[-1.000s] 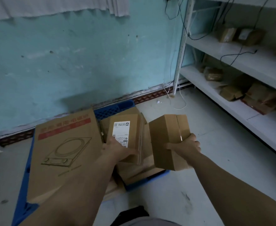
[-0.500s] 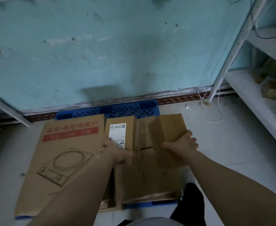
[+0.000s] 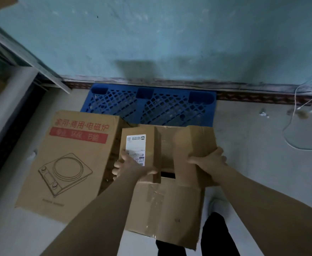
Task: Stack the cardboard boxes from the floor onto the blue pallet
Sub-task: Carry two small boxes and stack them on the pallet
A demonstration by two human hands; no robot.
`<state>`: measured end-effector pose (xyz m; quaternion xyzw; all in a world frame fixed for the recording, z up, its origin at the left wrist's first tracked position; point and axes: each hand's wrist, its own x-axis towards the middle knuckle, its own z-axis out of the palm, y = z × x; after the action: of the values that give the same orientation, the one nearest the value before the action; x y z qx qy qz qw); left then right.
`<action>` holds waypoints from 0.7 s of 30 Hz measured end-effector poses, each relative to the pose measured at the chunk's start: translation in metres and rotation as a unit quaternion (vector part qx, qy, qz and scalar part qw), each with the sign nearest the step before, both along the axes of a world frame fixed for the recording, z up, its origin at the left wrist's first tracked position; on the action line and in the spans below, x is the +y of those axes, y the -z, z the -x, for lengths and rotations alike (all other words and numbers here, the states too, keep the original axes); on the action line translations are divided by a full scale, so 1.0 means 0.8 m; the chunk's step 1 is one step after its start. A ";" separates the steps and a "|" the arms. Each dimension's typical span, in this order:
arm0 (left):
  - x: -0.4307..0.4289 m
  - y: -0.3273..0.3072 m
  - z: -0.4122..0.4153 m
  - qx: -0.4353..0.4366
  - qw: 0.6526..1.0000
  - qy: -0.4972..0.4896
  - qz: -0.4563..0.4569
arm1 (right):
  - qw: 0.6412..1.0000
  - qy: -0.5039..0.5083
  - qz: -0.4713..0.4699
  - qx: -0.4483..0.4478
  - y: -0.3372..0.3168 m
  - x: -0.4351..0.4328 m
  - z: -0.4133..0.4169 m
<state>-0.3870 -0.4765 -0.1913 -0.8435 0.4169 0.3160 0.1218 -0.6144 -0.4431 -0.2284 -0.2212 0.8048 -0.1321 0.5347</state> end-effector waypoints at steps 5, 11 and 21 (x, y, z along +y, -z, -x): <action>-0.048 0.071 0.008 -0.010 1.000 0.018 -0.018 | 0.998 0.034 -0.002 -0.060 0.065 -0.046 -0.006; -0.069 0.148 0.004 -0.052 0.998 0.039 -0.015 | 0.990 0.048 -0.008 -0.130 0.137 -0.080 -0.023; -0.057 0.177 -0.018 -0.019 0.995 0.095 0.020 | 0.996 -0.003 0.001 -0.093 0.155 -0.088 -0.054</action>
<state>-0.3727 -0.5220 -0.3327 -0.8083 0.4986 0.2788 0.1425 -0.5712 -0.5134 -0.3520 -0.2109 0.7509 -0.1512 0.6072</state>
